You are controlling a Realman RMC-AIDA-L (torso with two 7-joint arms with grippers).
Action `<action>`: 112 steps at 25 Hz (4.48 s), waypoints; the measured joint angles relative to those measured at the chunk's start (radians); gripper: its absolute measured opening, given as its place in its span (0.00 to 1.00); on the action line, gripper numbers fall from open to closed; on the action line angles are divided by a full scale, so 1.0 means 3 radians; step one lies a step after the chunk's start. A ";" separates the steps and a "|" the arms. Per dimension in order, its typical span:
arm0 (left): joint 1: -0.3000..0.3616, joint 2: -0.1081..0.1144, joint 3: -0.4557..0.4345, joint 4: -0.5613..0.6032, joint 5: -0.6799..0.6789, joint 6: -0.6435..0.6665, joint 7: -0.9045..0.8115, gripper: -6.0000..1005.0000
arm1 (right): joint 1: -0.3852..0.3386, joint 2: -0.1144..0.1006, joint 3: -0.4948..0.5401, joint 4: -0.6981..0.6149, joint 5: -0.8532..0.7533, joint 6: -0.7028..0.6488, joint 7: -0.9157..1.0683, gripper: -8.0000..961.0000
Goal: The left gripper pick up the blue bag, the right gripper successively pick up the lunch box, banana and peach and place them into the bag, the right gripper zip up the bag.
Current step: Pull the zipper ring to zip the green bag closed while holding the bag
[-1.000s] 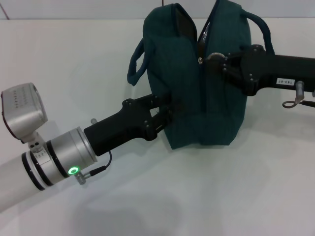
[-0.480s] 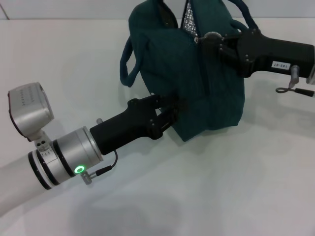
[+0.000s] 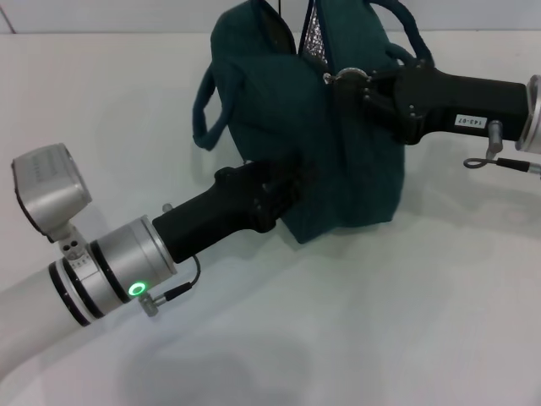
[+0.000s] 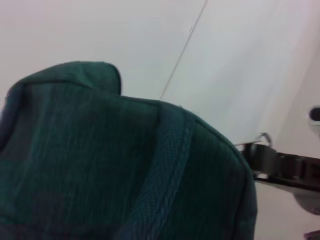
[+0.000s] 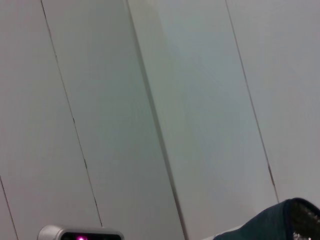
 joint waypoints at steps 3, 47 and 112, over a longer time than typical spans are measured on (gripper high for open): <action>0.0063 0.0000 0.0000 -0.0005 -0.0133 -0.0063 0.0024 0.32 | -0.0012 -0.0009 0.0011 0.0001 0.0000 0.0003 -0.0006 0.02; -0.0056 -0.0001 -0.0088 -0.0086 -0.0141 -0.0387 -0.0040 0.87 | 0.0149 0.0007 -0.0051 0.0050 -0.0001 0.0078 -0.0013 0.02; 0.0579 0.0027 -0.0214 0.0155 -0.0409 0.0169 0.0683 0.05 | -0.0027 0.0007 -0.0285 0.0183 0.0395 -0.0140 -0.0037 0.02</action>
